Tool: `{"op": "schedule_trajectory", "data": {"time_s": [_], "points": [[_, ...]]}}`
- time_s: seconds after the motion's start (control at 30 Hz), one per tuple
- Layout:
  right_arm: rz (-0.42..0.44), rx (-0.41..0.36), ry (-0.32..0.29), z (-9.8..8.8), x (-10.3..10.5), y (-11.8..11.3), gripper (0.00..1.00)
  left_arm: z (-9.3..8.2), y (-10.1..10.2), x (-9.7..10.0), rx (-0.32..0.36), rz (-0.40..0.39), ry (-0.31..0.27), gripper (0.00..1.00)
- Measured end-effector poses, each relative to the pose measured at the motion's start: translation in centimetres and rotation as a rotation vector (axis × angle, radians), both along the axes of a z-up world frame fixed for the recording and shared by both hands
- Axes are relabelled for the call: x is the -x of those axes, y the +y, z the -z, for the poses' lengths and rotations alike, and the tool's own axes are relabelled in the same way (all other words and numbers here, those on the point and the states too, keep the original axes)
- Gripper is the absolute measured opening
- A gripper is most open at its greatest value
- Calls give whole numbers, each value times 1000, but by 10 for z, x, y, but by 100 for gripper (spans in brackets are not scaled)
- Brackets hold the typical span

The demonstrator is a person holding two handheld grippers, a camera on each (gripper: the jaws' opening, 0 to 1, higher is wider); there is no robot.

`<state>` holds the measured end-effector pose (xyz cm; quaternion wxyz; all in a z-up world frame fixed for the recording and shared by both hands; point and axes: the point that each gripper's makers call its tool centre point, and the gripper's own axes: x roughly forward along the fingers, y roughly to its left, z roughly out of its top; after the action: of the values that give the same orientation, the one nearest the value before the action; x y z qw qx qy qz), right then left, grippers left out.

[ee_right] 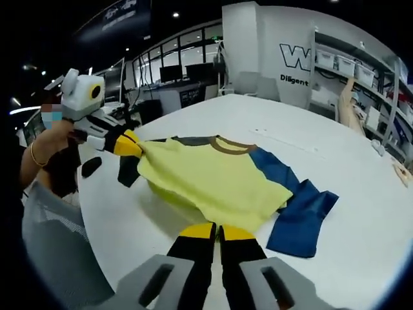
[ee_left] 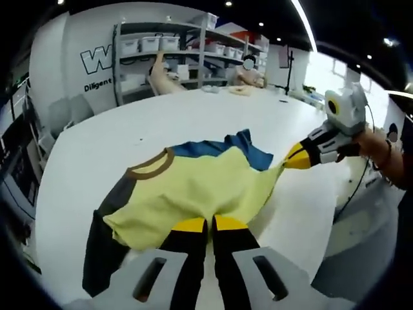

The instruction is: Fold the garment on the visible template until the final outline fits inside the template.

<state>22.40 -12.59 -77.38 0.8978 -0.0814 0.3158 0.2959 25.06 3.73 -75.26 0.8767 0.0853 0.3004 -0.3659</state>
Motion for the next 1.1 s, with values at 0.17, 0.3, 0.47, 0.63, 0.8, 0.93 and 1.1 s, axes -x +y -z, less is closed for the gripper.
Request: {"op": "schedule_trajectory", "data": {"time_s": [0.17, 0.3, 0.47, 0.63, 0.8, 0.93, 1.1], "points": [[-11, 8, -6, -7, 10, -5, 0, -4, -1, 16, -27, 22, 63, 0], [-31, 34, 15, -9, 25, -10, 0, 2, 0, 37, -53, 48, 124, 0], [-66, 87, 44, -6, 45, -15, 0, 5, -7, 60, -38, 86, 178, 0], [-121, 156, 102, 6, 69, -19, 0, 18, -14, 93, -68, 149, 257, 0], [-147, 188, 146, 21, 84, -22, 0, 38, -19, 114, -105, 176, 325, 0], [-152, 227, 162, 29, 89, -27, 0, 50, -23, 128, -105, 174, 389, 0], [-156, 249, 223, 41, 100, -32, 0, 64, -30, 144, -125, 187, 436, 0]]}}
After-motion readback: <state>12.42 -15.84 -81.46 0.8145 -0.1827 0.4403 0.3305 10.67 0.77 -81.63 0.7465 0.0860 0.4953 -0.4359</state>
